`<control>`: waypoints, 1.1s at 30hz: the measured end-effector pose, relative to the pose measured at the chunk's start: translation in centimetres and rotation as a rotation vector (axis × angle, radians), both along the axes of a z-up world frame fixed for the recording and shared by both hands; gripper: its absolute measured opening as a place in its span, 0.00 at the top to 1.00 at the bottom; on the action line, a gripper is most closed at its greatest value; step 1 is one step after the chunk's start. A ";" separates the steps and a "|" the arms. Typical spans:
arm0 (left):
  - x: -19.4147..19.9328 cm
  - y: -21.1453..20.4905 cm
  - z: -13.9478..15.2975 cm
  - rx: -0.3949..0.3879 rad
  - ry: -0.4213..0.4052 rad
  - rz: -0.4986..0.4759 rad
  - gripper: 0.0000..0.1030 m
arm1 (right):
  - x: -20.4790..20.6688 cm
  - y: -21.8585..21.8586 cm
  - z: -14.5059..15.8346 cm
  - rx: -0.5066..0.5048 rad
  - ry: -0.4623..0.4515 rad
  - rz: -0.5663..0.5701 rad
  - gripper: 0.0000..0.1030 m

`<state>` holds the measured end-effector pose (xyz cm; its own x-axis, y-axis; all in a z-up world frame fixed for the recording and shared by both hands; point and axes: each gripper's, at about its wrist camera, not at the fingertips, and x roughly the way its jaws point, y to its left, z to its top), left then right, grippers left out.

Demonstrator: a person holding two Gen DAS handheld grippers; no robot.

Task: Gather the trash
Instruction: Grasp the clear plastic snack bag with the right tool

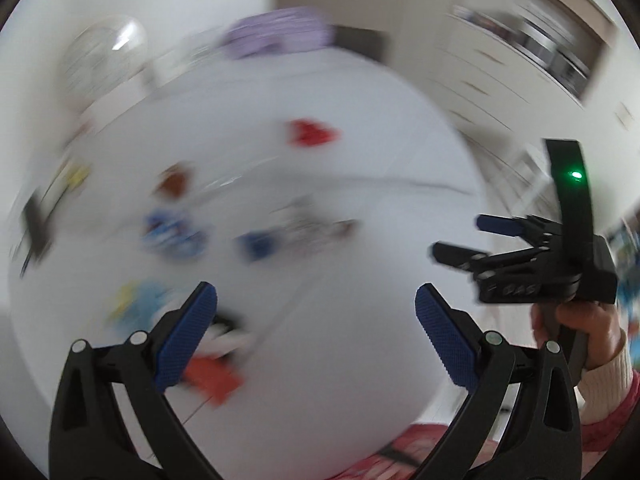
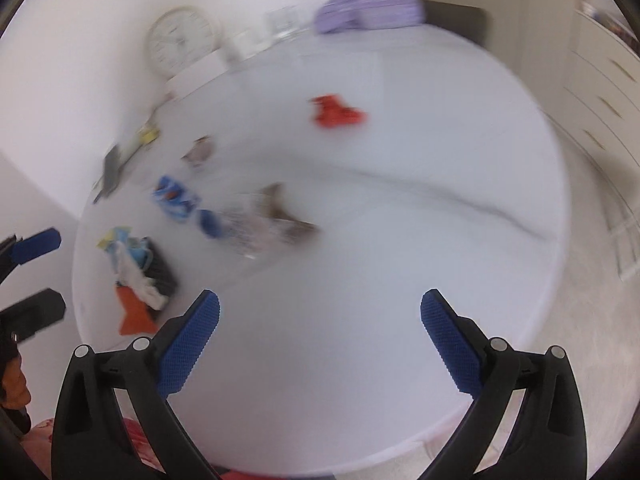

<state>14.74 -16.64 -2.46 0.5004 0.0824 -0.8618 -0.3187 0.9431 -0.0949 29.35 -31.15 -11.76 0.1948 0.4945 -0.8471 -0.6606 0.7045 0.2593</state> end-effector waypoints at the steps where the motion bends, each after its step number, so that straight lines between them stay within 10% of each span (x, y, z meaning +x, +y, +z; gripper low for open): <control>1: -0.8 1.8 -0.1 -0.010 0.000 0.041 0.08 | -0.1 1.5 -0.2 -0.002 0.006 0.027 0.03; 11: -3.9 14.1 -3.3 -0.072 0.028 0.211 0.08 | -0.1 13.6 -5.6 -0.208 -0.038 0.309 0.03; 22: 10.2 16.3 -6.4 0.116 0.091 -0.415 0.08 | 2.1 15.0 -8.5 -0.303 0.047 0.360 0.36; 33: 19.6 15.1 -11.4 0.064 0.161 -0.630 0.08 | 5.0 8.7 -4.0 -0.042 0.222 0.018 0.40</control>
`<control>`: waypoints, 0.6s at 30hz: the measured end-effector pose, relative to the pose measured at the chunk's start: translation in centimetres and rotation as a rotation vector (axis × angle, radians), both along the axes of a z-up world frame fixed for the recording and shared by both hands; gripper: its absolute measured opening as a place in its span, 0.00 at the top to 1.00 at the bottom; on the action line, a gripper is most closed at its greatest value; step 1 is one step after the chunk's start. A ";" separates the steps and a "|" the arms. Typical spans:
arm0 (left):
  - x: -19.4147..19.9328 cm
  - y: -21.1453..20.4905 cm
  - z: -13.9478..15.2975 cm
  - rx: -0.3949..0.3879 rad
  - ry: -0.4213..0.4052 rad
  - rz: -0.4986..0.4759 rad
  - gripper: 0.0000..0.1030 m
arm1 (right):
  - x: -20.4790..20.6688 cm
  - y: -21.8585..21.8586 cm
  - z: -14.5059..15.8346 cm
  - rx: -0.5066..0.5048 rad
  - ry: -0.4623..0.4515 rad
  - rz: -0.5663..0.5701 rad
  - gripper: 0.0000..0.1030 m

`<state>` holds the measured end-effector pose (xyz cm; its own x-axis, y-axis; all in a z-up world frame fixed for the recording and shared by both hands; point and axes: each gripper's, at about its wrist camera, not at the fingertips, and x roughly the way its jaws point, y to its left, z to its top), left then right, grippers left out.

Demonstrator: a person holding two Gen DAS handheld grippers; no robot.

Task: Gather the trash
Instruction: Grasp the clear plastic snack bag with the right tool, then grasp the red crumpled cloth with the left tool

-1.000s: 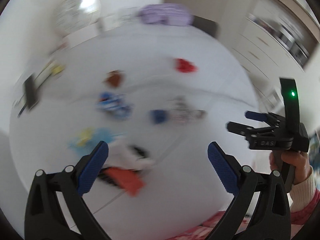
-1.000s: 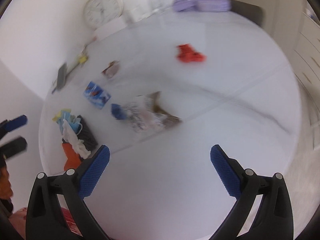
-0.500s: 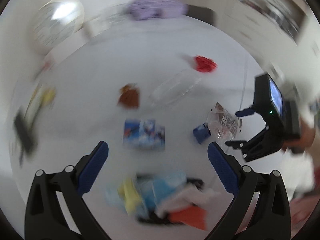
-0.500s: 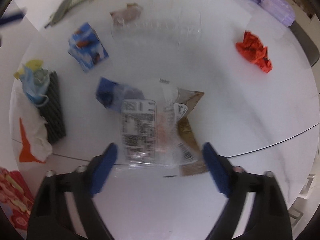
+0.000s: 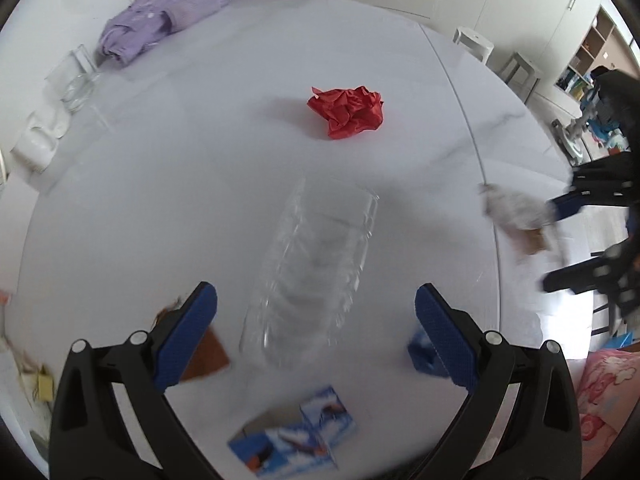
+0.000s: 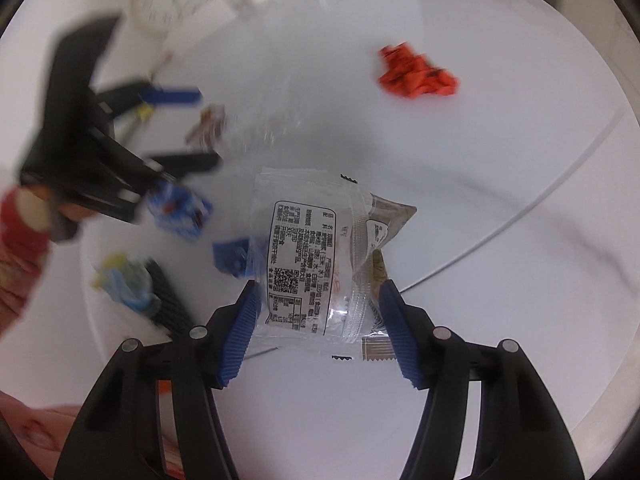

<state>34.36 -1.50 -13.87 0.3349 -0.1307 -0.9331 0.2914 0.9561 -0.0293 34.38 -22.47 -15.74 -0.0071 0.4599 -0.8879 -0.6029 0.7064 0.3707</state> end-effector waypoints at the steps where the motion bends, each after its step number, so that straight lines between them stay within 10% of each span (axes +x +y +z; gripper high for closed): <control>1: 0.4 -0.1 -0.1 -0.010 0.002 0.004 0.08 | 0.4 -0.4 0.4 0.014 0.003 -0.025 0.40; 9: 8.7 -4.6 0.8 -0.110 -0.022 0.083 0.08 | 2.6 -6.2 2.6 0.066 -0.010 -0.252 0.40; 18: 16.6 -9.8 -3.7 -0.025 0.067 0.202 0.19 | 1.5 -10.8 2.9 0.068 -0.019 -0.357 0.40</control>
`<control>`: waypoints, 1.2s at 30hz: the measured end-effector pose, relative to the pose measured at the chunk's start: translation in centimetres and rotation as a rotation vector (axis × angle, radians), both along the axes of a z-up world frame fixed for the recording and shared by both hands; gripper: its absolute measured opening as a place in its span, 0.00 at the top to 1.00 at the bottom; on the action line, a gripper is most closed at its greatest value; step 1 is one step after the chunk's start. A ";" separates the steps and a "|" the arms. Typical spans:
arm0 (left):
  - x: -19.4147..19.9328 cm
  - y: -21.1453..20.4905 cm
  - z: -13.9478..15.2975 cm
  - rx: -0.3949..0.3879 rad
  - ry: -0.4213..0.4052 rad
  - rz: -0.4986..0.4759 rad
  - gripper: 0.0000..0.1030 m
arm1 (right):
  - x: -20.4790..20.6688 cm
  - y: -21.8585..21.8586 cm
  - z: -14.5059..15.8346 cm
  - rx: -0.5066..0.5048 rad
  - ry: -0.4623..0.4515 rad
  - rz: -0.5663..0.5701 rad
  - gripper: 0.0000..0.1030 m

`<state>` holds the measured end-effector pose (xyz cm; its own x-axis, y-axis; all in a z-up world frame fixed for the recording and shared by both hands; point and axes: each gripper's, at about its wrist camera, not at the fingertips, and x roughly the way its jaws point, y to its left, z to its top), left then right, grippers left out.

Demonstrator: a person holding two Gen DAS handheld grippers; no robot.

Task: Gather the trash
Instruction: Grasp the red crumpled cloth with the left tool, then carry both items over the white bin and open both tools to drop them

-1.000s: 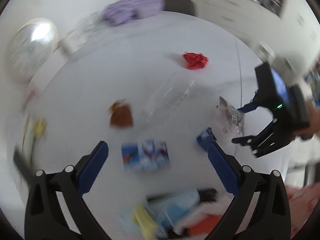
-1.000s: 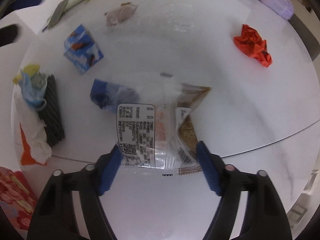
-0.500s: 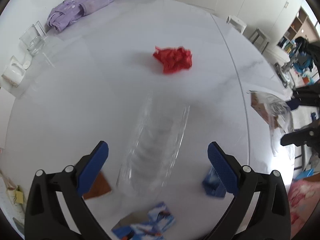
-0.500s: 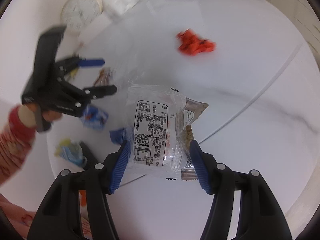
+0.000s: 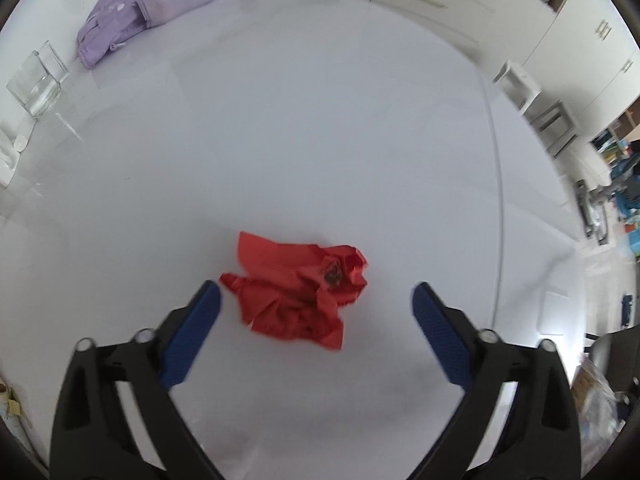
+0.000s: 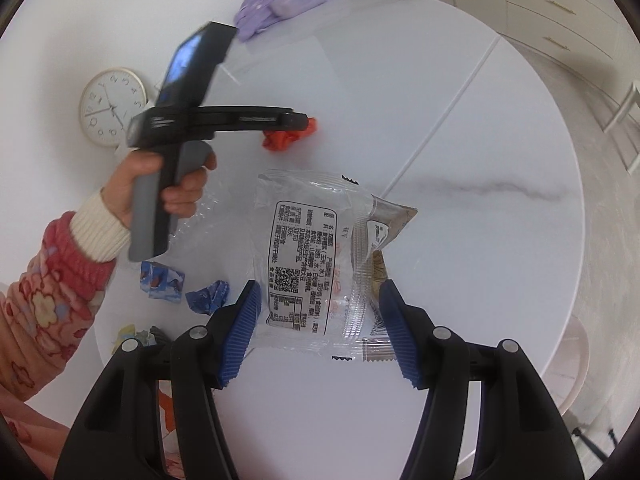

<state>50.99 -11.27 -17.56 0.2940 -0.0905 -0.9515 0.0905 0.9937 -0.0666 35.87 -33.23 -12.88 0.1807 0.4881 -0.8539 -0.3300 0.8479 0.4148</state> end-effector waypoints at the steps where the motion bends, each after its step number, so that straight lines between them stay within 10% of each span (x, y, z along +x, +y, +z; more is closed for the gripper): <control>1: 0.1 -0.3 -0.3 0.011 0.010 0.002 0.27 | -0.2 -0.3 0.1 0.004 0.001 -0.006 0.40; 10: -0.3 0.1 -0.4 -0.016 0.004 0.038 0.65 | -0.9 -1.6 0.5 0.040 -0.007 -0.040 0.40; 23: -7.0 -2.8 9.2 -0.027 -0.162 0.052 0.65 | -2.6 -4.9 2.4 0.054 -0.069 -0.091 0.40; 36: -20.9 -17.3 14.9 -0.104 -0.235 0.038 0.64 | -6.9 -17.3 3.5 0.006 -0.105 -0.068 0.40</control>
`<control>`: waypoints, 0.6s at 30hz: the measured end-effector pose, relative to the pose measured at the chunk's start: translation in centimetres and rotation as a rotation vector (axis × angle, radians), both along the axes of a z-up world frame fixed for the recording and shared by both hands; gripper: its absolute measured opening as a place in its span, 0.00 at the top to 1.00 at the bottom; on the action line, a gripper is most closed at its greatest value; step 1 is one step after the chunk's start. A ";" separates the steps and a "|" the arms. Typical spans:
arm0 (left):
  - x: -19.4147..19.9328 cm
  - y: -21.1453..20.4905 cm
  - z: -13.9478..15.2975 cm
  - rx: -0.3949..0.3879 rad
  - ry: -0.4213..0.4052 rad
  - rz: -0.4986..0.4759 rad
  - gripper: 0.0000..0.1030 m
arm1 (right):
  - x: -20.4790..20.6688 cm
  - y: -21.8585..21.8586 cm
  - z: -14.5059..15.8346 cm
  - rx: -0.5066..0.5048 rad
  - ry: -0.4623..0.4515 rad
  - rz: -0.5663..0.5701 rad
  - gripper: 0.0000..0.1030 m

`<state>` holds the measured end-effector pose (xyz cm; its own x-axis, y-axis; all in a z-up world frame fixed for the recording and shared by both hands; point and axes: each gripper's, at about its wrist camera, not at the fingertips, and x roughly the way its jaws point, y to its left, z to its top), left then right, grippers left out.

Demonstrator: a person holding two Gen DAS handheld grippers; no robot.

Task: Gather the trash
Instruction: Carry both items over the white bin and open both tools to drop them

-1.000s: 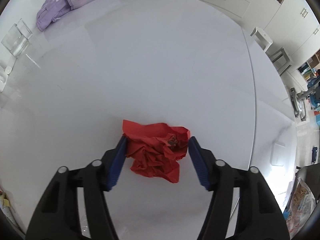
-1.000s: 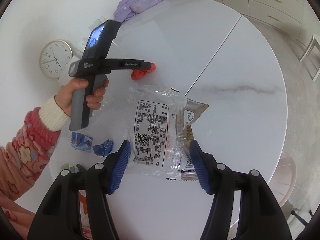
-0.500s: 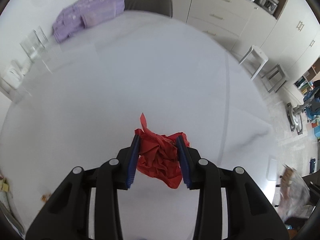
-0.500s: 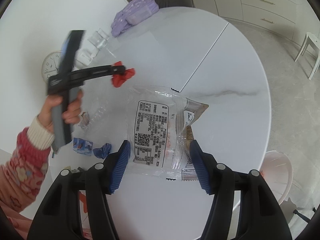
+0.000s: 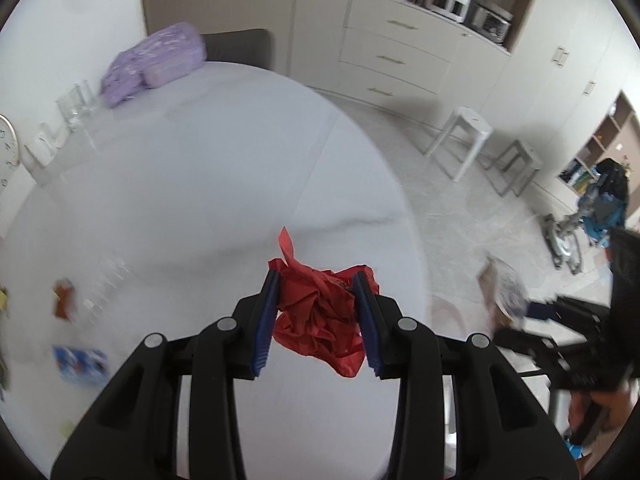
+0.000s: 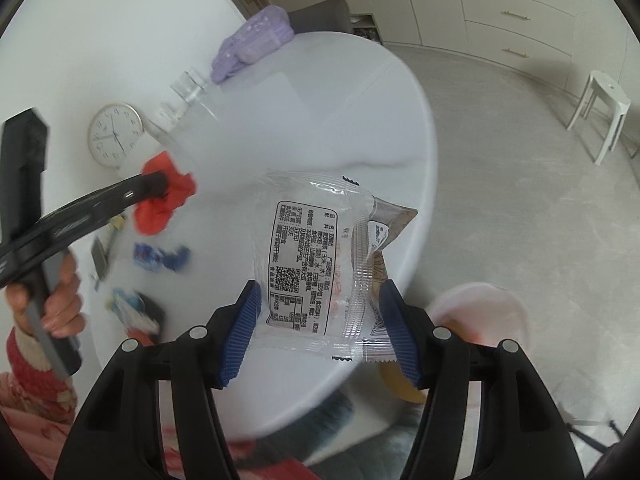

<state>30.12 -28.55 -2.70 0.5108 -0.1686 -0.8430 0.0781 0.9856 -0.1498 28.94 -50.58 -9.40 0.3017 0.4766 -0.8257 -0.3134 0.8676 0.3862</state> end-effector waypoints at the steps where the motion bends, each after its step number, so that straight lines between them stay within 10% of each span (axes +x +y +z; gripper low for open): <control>1: -0.9 -1.4 -0.1 -0.018 0.005 -0.005 0.64 | -0.2 -1.3 -0.2 -0.014 0.003 0.005 0.40; 5: -2.6 -7.7 -2.2 -0.139 0.066 -0.055 0.63 | -0.7 -6.8 -2.5 -0.104 0.019 0.030 0.40; 18: 0.3 -22.0 -10.8 -0.078 0.290 -0.126 0.63 | 1.7 -13.3 -14.0 -0.217 0.174 0.219 0.39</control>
